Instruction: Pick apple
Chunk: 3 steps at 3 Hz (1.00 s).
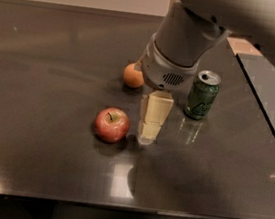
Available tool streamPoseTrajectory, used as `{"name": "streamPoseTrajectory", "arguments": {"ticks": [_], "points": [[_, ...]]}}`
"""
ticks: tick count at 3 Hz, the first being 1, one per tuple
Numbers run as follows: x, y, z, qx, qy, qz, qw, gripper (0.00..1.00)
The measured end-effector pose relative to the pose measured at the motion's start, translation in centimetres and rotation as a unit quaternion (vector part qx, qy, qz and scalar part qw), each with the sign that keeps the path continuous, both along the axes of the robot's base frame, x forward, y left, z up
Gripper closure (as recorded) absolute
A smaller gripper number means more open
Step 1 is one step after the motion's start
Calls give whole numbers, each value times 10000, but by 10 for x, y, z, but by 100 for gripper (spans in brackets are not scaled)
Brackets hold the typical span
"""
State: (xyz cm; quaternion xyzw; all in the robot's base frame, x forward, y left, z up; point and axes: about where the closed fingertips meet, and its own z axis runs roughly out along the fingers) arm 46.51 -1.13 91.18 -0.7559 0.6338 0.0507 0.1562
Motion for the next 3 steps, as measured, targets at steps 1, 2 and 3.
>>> {"name": "streamPoseTrajectory", "arguments": {"ticks": [1, 2, 3], "points": [[-8, 22, -12, 18, -28, 195, 9998, 0], [-9, 40, -19, 22, -79, 278, 9996, 0], [-6, 49, -31, -50, 19, 324, 9995, 0]]}}
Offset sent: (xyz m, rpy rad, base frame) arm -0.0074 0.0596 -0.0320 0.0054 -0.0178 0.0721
